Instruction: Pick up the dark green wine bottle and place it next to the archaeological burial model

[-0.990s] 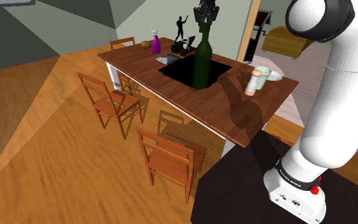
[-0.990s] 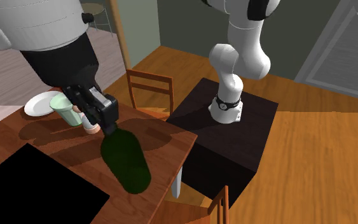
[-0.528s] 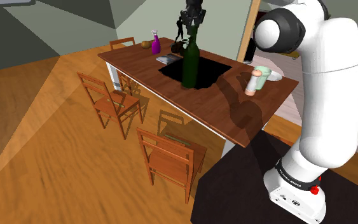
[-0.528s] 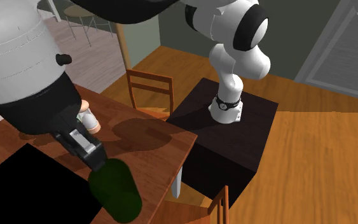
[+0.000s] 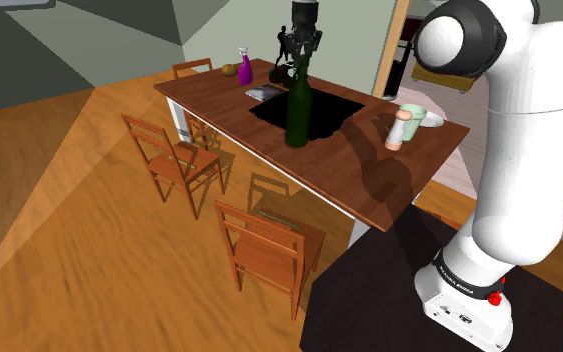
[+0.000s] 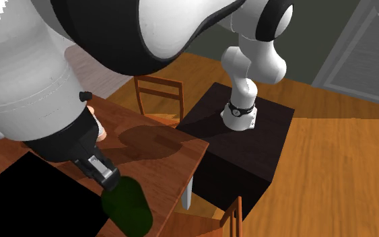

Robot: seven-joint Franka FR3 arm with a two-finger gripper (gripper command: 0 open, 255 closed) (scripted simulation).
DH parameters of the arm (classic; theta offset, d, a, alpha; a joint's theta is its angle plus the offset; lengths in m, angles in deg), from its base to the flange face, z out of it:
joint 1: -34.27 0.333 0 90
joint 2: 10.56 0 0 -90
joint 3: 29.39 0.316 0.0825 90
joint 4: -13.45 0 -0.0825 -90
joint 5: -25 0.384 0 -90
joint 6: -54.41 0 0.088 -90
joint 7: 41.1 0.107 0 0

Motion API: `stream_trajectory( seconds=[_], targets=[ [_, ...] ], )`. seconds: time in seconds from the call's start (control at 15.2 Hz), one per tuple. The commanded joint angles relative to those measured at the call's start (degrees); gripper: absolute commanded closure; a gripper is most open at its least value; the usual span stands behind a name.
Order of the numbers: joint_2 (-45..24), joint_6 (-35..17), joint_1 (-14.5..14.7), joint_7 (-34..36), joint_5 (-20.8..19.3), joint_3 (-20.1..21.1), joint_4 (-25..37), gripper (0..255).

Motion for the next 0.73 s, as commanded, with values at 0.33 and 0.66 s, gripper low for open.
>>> stream_trajectory(
  seconds=[0.33,0.66],
  targets=[
    [2.19,-6.94,0.67,-0.16,-0.38,-0.01,-9.04,255],
    [2.93,-11.18,0.96,-0.26,-0.49,0.02,-14.04,255]
  ],
)
